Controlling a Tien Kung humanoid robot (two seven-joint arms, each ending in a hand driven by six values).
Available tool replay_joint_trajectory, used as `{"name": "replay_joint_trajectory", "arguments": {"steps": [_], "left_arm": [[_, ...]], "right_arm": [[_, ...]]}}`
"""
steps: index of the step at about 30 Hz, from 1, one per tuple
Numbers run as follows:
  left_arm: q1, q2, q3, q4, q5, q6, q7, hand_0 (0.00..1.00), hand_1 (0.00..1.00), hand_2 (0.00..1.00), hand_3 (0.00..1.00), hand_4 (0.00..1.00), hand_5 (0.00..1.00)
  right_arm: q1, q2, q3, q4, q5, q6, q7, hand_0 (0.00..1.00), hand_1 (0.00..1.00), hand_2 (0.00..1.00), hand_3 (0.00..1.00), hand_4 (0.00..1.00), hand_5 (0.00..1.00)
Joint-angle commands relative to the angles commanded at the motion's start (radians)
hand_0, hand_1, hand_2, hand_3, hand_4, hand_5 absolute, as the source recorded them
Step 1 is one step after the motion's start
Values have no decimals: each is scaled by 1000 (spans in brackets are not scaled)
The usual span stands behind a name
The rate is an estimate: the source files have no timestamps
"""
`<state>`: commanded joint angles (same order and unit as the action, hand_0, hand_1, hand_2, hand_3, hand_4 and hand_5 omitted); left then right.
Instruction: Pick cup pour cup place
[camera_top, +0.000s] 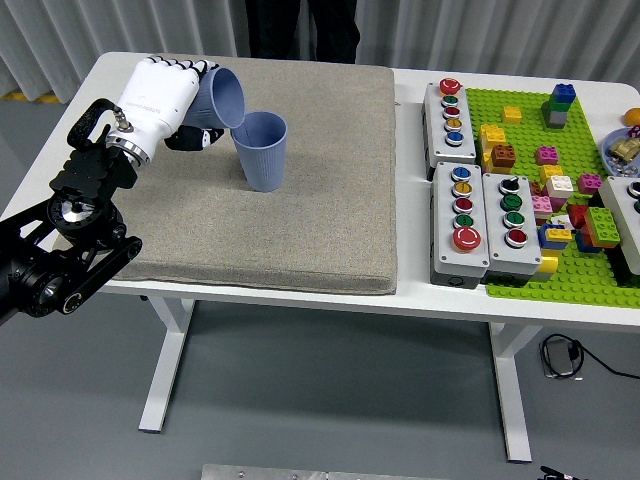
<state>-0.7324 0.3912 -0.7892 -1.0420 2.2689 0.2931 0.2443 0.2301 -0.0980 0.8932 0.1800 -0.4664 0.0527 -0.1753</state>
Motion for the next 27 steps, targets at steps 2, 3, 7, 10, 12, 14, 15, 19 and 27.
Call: {"name": "replay_joint_trajectory", "arguments": {"steps": [2,3,7,10,12,14,15,19,27], "left_arm": [[-2,0,2,0,0,1,2,586,594,646,798,622,30],[-3,0,3,0,0,1,3,586,594,646,798,622,30],[-6,1,7,-2,0,0,6,595,598,647,794,620,24],[-6,1,6,-9,0,1,7,595,598,647,794,620,24],[-6,1,6,-16,0,2,8,592,597,646,789,613,2],[-5,1,3,-27,0,1,7,592,597,646,789,613,2],[-4,1,1,-30,0,2,6,592,597,646,789,613,2],[-2,4,3,-58,0,-2,12,593,596,646,790,613,2],[-1,7,21,-96,0,-12,23,599,601,652,785,607,2]], "right_arm": [[1,0,0,0,0,0,0,658,653,676,645,445,116],[2,0,0,0,1,0,0,658,653,676,645,445,116],[4,-1,-1,0,5,0,1,658,654,676,646,446,116],[5,-1,0,0,4,-1,1,658,654,676,646,446,116],[5,-1,0,0,4,-1,1,658,654,676,646,446,115],[6,-2,1,0,2,-1,1,658,654,676,646,446,115],[6,-2,1,0,1,0,1,658,654,676,646,446,115],[7,-2,0,0,3,-1,1,658,653,676,646,445,116],[8,-3,4,0,1,-2,2,657,653,676,645,446,117]]}}
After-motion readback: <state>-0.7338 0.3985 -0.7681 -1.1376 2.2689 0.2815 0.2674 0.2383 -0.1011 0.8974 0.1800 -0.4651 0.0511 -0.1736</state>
